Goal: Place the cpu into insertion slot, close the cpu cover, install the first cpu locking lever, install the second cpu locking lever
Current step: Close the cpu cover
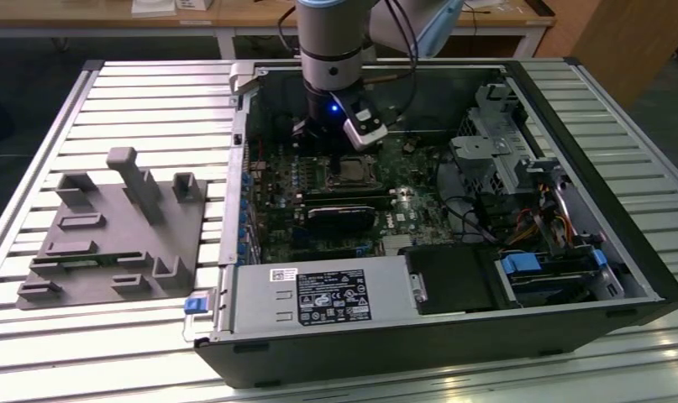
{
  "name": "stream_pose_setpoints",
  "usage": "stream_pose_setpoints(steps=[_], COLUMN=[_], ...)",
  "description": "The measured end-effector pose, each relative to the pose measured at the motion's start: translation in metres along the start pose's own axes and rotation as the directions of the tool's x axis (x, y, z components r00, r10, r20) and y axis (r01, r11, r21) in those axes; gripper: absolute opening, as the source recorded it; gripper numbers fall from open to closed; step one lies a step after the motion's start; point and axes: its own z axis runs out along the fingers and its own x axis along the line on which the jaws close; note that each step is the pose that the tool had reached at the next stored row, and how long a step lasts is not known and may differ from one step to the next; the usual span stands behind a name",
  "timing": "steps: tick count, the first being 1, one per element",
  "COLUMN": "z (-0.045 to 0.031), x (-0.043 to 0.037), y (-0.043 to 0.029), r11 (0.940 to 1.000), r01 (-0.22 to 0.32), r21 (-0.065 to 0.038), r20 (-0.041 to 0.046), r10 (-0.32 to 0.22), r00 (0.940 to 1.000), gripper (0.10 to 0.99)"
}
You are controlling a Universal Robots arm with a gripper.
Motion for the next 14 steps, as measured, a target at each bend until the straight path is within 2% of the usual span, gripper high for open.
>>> stream_pose_setpoints(steps=[6,11,14], z=[-0.0090,-0.0098,-0.0097], x=[-0.0005,-0.0006,-0.0034], y=[0.0003,0.0003,0.0005], r11=[1.0000,1.0000,1.0000], r01=[0.000,0.000,0.000], r21=[0.000,0.000,0.000], r20=[-0.0001,0.0000,-0.0001], r10=[0.000,0.000,0.000], r00=[1.0000,1.0000,1.0000], gripper=[0.106,0.106,0.106])
